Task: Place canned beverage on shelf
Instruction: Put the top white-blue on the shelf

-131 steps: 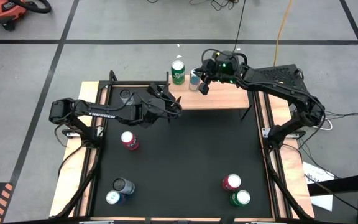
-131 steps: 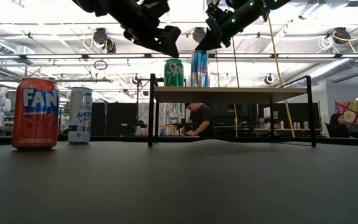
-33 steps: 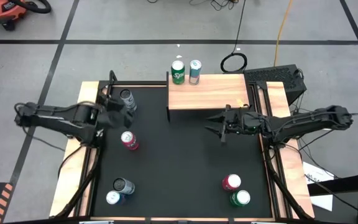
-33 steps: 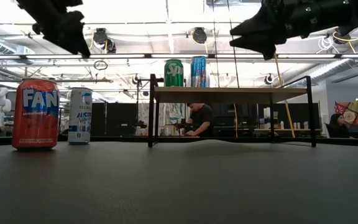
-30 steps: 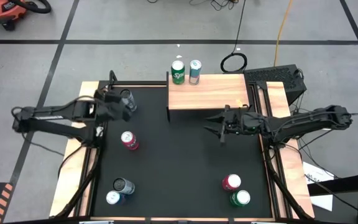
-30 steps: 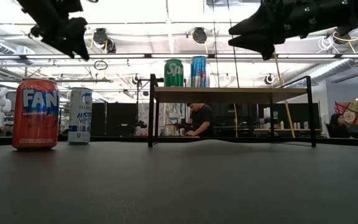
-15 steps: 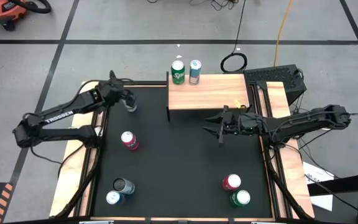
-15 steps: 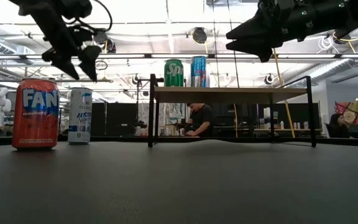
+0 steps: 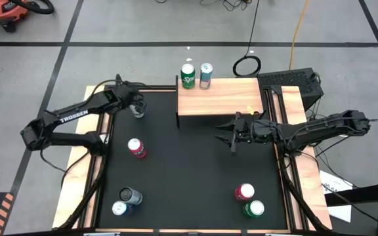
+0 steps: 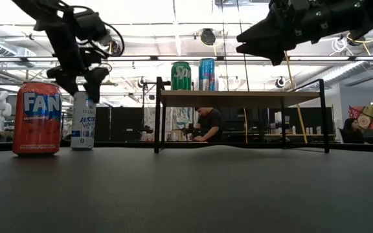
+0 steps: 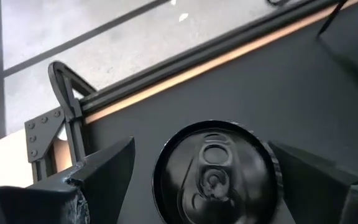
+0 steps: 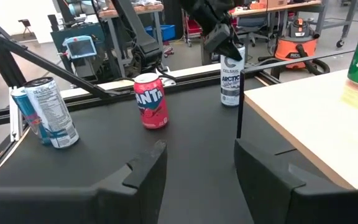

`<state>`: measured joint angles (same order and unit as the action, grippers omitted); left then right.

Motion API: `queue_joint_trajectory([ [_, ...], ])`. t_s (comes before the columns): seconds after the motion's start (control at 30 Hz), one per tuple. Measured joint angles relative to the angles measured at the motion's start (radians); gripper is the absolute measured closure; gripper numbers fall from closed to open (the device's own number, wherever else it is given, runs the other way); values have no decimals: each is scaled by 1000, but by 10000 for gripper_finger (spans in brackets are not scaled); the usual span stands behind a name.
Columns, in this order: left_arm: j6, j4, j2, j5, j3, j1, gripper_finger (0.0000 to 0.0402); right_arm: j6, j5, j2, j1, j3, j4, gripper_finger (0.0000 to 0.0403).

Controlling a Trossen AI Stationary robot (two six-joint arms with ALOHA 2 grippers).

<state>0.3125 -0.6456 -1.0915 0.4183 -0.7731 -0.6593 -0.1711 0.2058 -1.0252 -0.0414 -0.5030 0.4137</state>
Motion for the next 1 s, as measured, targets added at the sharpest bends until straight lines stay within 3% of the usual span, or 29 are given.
queue_joint_trajectory([
  [0.17, -15, 1, -40, 0, 0, -1, 57, 0, 0, 0, 0, 0, -1, 227],
  [0.43, -47, -2, -23, -37, 0, -1, 155, -18, 0, 0, 0, 0, -11, 227],
  [0.53, -90, -8, -4, -94, 1, 19, 156, -27, 0, 0, 0, 0, -17, 227],
  [0.8, -155, -13, 79, -180, 2, 182, 156, -22, -4, -28, 0, 0, 3, 225],
  [1.0, -228, -1, 111, -322, 2, 374, 153, -27, -8, -136, 0, -1, 187, 203],
])
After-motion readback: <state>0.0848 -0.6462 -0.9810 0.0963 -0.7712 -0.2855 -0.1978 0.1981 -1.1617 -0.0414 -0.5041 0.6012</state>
